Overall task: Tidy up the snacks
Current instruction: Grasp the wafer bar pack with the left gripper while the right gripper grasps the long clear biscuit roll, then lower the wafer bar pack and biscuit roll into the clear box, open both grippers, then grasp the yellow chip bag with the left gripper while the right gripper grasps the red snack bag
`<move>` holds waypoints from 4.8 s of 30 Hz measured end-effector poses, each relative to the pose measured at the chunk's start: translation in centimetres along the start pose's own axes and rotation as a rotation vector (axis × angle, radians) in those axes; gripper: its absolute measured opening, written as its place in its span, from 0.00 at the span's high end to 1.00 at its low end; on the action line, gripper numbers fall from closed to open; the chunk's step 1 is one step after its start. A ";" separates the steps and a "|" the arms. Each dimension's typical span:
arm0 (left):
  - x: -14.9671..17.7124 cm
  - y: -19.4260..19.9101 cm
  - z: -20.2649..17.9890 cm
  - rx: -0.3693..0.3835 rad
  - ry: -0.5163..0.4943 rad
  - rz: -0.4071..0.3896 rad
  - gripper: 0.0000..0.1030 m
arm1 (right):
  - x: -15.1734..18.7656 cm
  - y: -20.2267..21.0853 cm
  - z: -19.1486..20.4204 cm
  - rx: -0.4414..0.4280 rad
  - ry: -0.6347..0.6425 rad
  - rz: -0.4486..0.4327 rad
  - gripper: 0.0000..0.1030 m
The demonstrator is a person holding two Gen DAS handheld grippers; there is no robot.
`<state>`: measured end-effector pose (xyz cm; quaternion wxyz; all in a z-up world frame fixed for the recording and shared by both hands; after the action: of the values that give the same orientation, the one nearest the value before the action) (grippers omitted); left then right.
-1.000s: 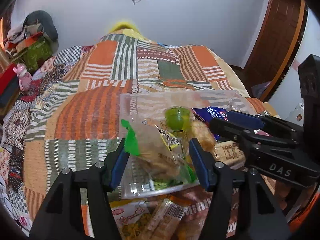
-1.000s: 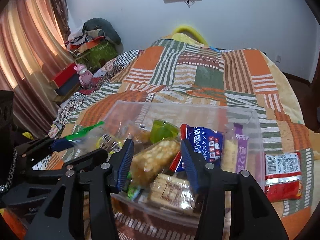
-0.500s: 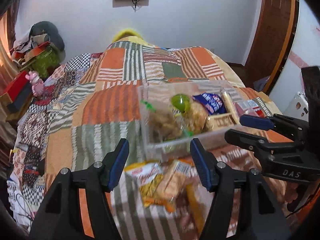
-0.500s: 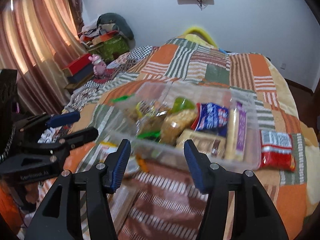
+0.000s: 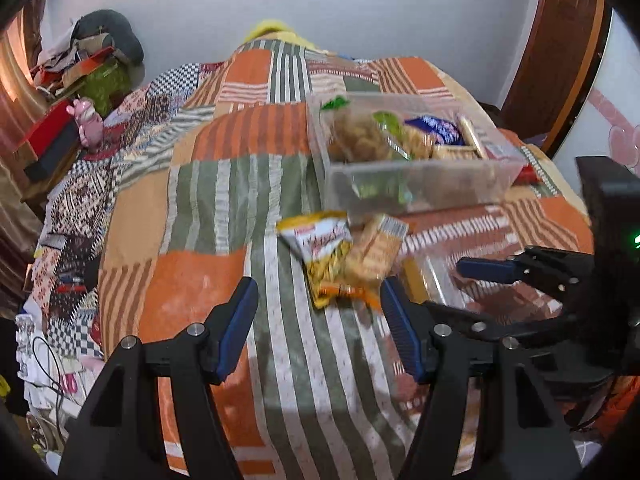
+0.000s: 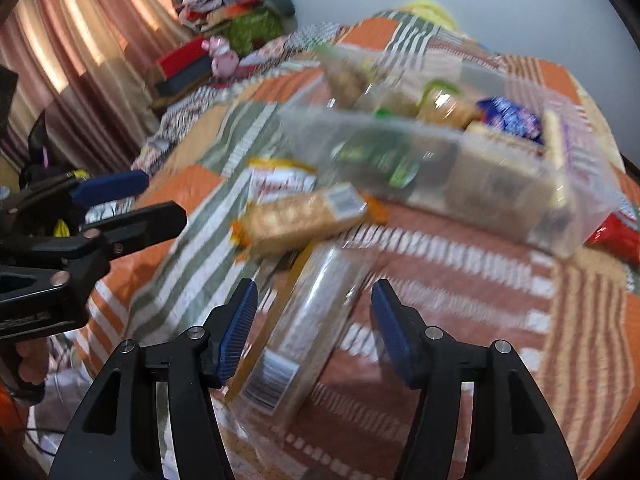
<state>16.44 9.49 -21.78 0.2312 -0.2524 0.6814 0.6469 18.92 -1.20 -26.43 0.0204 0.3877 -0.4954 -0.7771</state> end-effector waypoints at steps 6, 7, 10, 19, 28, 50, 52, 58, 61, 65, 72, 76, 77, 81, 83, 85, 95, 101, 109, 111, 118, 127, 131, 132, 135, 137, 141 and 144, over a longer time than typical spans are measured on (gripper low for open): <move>0.8 -0.8 -0.1 0.011 0.012 0.020 0.39 | 1.3 -0.6 0.5 0.022 0.074 0.024 0.52; 0.7 -1.1 -0.2 0.013 0.012 0.023 0.39 | 1.3 -0.5 0.3 0.009 0.074 0.025 0.55; 0.5 -1.5 -0.4 0.022 0.009 0.025 0.39 | 1.3 0.1 -0.4 -0.019 0.057 0.018 0.63; -1.1 -4.4 -2.5 0.042 -0.036 0.035 0.39 | 1.2 2.4 -3.0 0.036 0.033 -0.035 0.69; -1.6 -8.7 -4.4 0.068 -0.070 0.085 0.39 | 1.0 4.0 -8.2 0.128 -0.066 -0.066 0.69; -1.6 -5.3 -6.8 0.095 -0.118 0.015 0.67 | 1.7 6.0 -8.9 0.105 -0.118 -0.114 0.69; -2.4 -4.3 -6.8 0.094 -0.108 -0.012 0.67 | 1.3 6.9 -9.0 0.108 -0.119 -0.137 0.68; -5.8 -2.3 -7.3 0.102 -0.095 -0.109 0.67 | -0.9 9.2 -9.2 0.115 -0.113 -0.213 0.68; -7.8 -1.9 -7.8 0.108 -0.092 -0.143 0.67 | -2.3 9.8 -9.7 0.127 -0.117 -0.250 0.68; -9.8 -2.2 -8.1 0.106 -0.083 -0.173 0.67 | -4.2 10.1 -10.5 0.149 -0.118 -0.291 0.68; -12.8 -4.1 -8.7 0.101 -0.073 -0.183 0.67 | -7.0 8.6 -12.3 0.170 -0.140 -0.326 0.68; -14.0 -6.2 -8.9 0.088 -0.077 -0.172 0.67 | -8.1 7.0 -13.5 0.175 -0.161 -0.310 0.68; -14.2 -6.7 -8.9 0.087 -0.076 -0.167 0.67 | -8.4 6.4 -13.8 0.183 -0.165 -0.303 0.68; -14.9 -9.1 -8.6 0.080 -0.061 -0.140 0.67 | -9.0 5.0 -14.7 0.181 -0.181 -0.281 0.68; -15.0 -10.0 -8.5 0.075 -0.055 -0.128 0.67 | -9.1 4.3 -15.0 0.179 -0.186 -0.268 0.68; -15.1 -11.0 -8.3 0.076 -0.044 -0.112 0.67 | -9.2 3.6 -15.0 0.176 -0.185 -0.252 0.68; -14.6 -11.8 -8.4 0.105 -0.027 -0.082 0.61 | -8.7 4.6 -14.7 0.193 -0.152 -0.256 0.62; -14.4 -9.2 -8.5 0.102 -0.038 -0.117 0.44 | -8.1 8.0 -16.8 0.216 -0.185 -0.299 0.42; -13.9 -5.1 -6.6 0.042 -0.053 -0.176 0.29 | -5.2 11.8 -22.4 0.337 -0.270 -0.298 0.28; -13.5 -4.8 -5.8 0.025 -0.052 -0.171 0.27 | -4.5 11.5 -23.8 0.358 -0.292 -0.264 0.21; -10.8 -5.7 -1.1 -0.043 0.015 -0.110 0.20 | -3.0 8.4 -26.5 0.366 -0.354 -0.166 0.00; -5.9 -8.2 2.5 -0.081 0.062 0.009 0.17 | -2.2 3.9 -27.2 0.390 -0.322 -0.023 0.00; -4.3 -9.4 2.5 -0.061 0.086 0.050 0.17 | -2.3 3.7 -27.2 0.387 -0.312 -0.023 0.00; -4.0 -9.7 2.4 -0.051 0.094 0.061 0.17 | -2.3 3.7 -27.2 0.381 -0.314 -0.024 0.00; -3.1 -10.9 2.1 -0.026 0.104 0.100 0.17 | -2.2 3.6 -27.1 0.383 -0.305 -0.033 0.04; -2.6 -11.5 1.7 -0.027 0.094 0.115 0.17 | -2.2 3.5 -26.8 0.393 -0.284 -0.034 0.13; -1.6 -12.3 0.9 -0.062 0.050 0.124 0.17 | -2.4 3.5 -26.2 0.407 -0.257 -0.031 0.27; -1.3 -12.2 0.6 -0.064 0.044 0.113 0.17 | -2.3 3.8 -26.3 0.393 -0.272 -0.039 0.32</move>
<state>25.26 9.74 -30.30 0.1710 -0.2351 0.6785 0.6746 35.57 -22.04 -27.57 -0.1373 0.2854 -0.6279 -0.7110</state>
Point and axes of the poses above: each gripper's, at about its wrist camera, not at the fingertips, and y roughly against the way its jaws point, z to its left, x to its underside, the point moved 5 cm from there along -y, roughly the way its jaws point, and after that the axes turned 4 degrees about -z, right-handed, at the moved point
